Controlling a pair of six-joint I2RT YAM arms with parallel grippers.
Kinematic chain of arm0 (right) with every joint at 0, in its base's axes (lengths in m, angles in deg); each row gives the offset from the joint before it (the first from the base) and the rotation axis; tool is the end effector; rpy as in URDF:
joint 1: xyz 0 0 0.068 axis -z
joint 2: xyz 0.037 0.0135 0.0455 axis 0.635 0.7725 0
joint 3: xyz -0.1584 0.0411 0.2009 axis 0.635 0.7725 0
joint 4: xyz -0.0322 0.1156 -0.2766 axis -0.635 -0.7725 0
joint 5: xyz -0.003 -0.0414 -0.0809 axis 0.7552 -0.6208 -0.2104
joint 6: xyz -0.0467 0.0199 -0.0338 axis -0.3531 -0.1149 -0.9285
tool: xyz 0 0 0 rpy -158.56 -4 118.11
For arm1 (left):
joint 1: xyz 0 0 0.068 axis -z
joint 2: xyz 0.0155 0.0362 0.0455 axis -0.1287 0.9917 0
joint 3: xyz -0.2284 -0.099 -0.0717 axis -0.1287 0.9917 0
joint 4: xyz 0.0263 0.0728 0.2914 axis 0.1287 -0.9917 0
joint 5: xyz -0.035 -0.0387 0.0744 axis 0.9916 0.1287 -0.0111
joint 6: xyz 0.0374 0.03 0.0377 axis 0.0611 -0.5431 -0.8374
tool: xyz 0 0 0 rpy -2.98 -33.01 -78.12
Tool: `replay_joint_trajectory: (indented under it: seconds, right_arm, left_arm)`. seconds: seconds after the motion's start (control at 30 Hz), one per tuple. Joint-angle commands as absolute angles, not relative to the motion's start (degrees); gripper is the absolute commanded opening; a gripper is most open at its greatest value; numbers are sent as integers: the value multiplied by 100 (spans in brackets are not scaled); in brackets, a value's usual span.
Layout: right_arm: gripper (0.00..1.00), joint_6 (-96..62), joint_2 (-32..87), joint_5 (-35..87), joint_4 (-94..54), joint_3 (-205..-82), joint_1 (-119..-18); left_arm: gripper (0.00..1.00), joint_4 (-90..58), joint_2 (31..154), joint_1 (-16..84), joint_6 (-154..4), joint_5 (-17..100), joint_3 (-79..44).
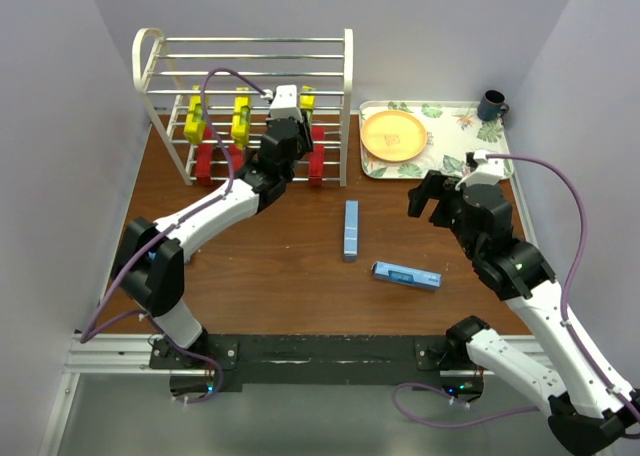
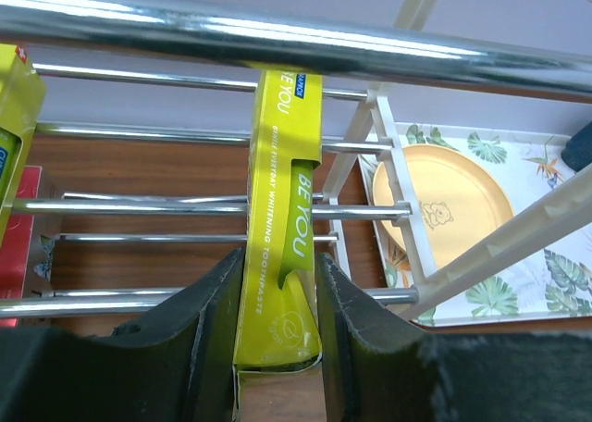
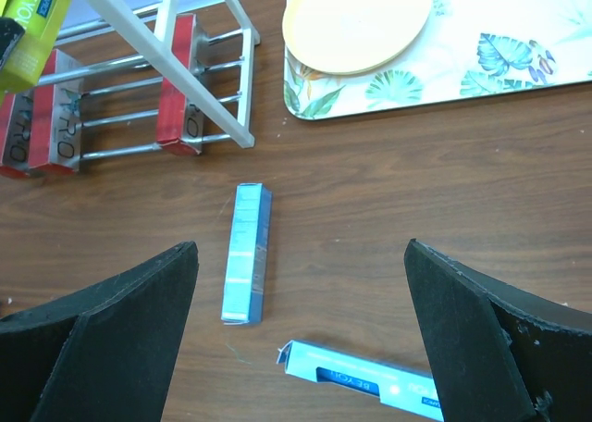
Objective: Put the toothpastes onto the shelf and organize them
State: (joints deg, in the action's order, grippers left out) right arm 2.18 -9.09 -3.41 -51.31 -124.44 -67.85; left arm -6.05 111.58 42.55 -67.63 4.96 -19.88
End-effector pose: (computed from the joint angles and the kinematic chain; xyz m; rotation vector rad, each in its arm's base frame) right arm 0.2009 0.0897 0.3679 0.2103 1.8912 0.2824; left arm 0.3758 -0.2383 0.3016 -0.1227 1.7033 -0.2826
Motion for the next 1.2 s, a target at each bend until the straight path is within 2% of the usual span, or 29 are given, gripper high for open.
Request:
replay_joint_trajectory:
  seconds: [0.0, 0.47, 0.6, 0.73, 1.17]
  right_arm:
    - [98, -64, -1003, -444, -4874, -12363, -6763]
    - [99, -143, -1135, -417, -4901, -12161, -6772]
    - [98, -161, -1126, -408, -4892, -12152, -6772]
    - [98, -152, -1100, -391, -4883, -12161, -6772]
    - [98, -143, -1073, -347, -4936, -12179, -6763]
  left_arm:
    - [13, 466, 11222, 4194, -6655, 316, -2038]
    - [20, 793, 11820, 4150, -6901, 316, -2196]
    - [28, 845, 11899, 4150, -6962, 202, -2205]
    - [32, 1048, 11917, 4150, -7015, 131, -2091]
    - [33, 1505, 11943, 4150, -7296, 8, -2125]
